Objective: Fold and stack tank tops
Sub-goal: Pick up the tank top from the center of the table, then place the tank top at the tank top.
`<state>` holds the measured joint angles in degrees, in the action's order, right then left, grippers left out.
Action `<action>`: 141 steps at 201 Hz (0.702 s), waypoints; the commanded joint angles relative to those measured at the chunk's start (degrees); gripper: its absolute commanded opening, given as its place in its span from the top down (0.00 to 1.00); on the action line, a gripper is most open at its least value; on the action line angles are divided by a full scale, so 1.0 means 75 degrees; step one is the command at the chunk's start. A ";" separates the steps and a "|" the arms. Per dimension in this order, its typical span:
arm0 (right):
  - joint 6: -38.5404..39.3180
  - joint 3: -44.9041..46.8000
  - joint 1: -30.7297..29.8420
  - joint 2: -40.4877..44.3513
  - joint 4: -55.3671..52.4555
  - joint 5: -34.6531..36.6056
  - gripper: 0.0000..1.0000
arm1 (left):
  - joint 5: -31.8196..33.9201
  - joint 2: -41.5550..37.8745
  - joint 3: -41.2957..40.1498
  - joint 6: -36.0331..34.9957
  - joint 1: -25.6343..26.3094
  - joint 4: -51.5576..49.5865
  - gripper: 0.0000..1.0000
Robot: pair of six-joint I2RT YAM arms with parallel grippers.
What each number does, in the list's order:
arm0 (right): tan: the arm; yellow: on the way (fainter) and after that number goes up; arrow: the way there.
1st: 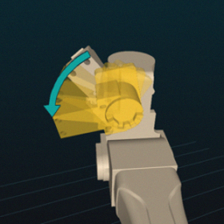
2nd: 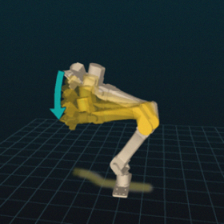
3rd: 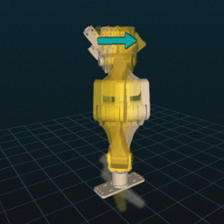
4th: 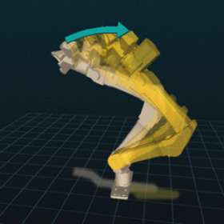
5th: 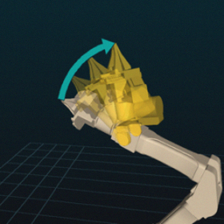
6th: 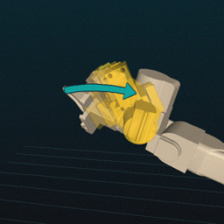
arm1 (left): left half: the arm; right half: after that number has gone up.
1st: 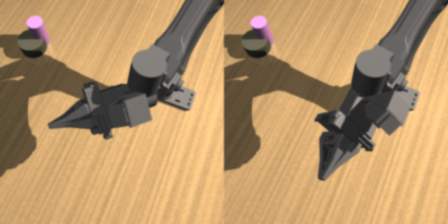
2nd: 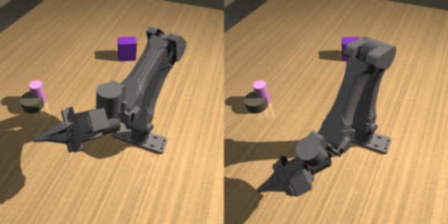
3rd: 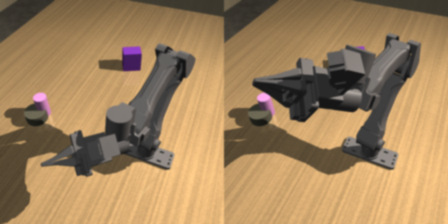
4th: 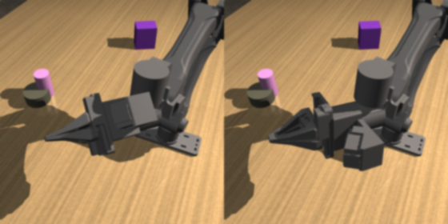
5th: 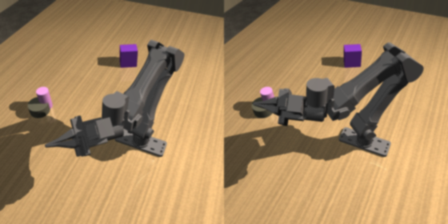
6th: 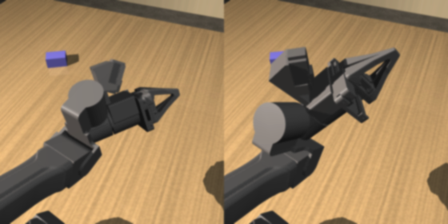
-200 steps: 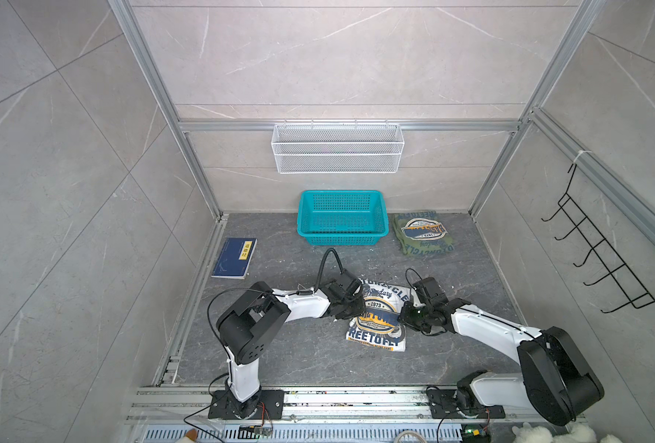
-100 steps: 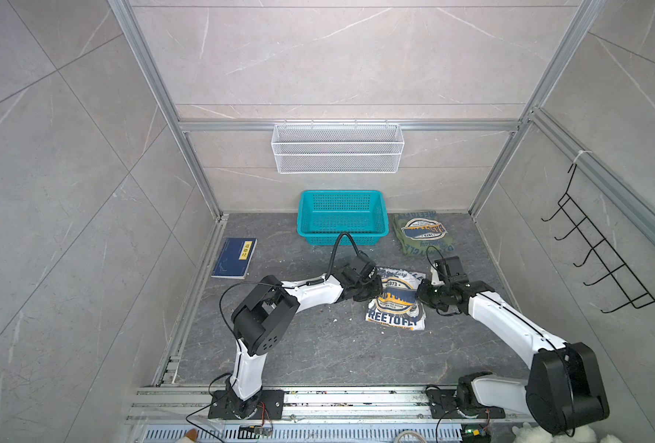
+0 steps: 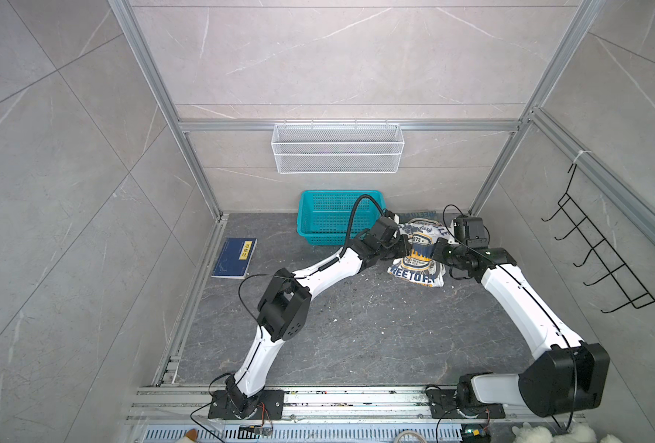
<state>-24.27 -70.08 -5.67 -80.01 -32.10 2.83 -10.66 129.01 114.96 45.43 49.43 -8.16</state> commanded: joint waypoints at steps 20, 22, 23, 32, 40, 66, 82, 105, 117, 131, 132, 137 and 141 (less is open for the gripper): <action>0.0695 -0.0381 0.0708 -0.1066 0.1094 -0.0183 1.00 | 0.0011 0.1593 0.1991 -0.0260 -0.0110 0.0043 1.00; 0.0702 -0.0402 0.0738 -0.1113 0.1148 -0.0218 1.00 | 0.0028 0.1671 0.2086 -0.0251 -0.0113 0.0045 1.00; 0.0710 -0.0410 0.0765 -0.1135 0.1167 -0.0233 1.00 | 0.0033 0.1698 0.2121 -0.0248 -0.0117 0.0045 1.00; 0.0756 -0.0517 0.0972 -0.1341 0.1319 -0.0363 1.00 | 0.0101 0.1999 0.2518 -0.0242 -0.0134 0.0095 1.00; 0.0784 -0.0561 0.1135 -0.1496 0.1541 -0.0539 1.00 | 0.0107 0.2236 0.2824 -0.0268 -0.0144 0.0178 1.00; 0.0978 -0.0717 0.1525 -0.1917 0.2266 -0.1086 1.00 | 0.0412 0.2793 0.3587 -0.0396 -0.0147 0.0445 1.00; 0.1059 -0.0716 0.1588 -0.2082 0.2778 -0.1045 1.00 | 0.0627 0.2956 0.3725 -0.0438 -0.0168 0.0804 1.00; 0.1150 -0.0539 0.1587 -0.2126 0.3607 -0.0969 1.00 | 0.0933 0.3223 0.4080 -0.0604 -0.0169 0.1218 1.00; 0.1176 -0.0453 0.1585 -0.2151 0.3982 -0.0974 1.00 | 0.1021 0.3431 0.4420 -0.0656 -0.0186 0.1246 1.00; 0.1228 -0.0405 0.1588 -0.2159 0.4185 -0.0933 1.00 | 0.1087 0.3628 0.4634 -0.0667 -0.0226 0.1447 1.00; 0.1224 -0.0393 0.1594 -0.2162 0.4209 -0.0931 1.00 | 0.1096 0.3631 0.4643 -0.0667 -0.0227 0.1455 1.00; 0.1174 -0.0355 0.1607 -0.2180 0.4281 -0.0922 1.00 | 0.1140 0.3677 0.4669 -0.0676 -0.0236 0.1541 1.00; 0.1138 -0.0303 0.1613 -0.2186 0.4384 -0.0927 1.00 | 0.1158 0.3701 0.4665 -0.0694 -0.0247 0.1597 1.00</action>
<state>-16.43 -73.32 6.35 -95.81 -7.94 -4.12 -4.29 155.24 146.67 42.78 48.16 -2.48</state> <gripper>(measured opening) 0.076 0.063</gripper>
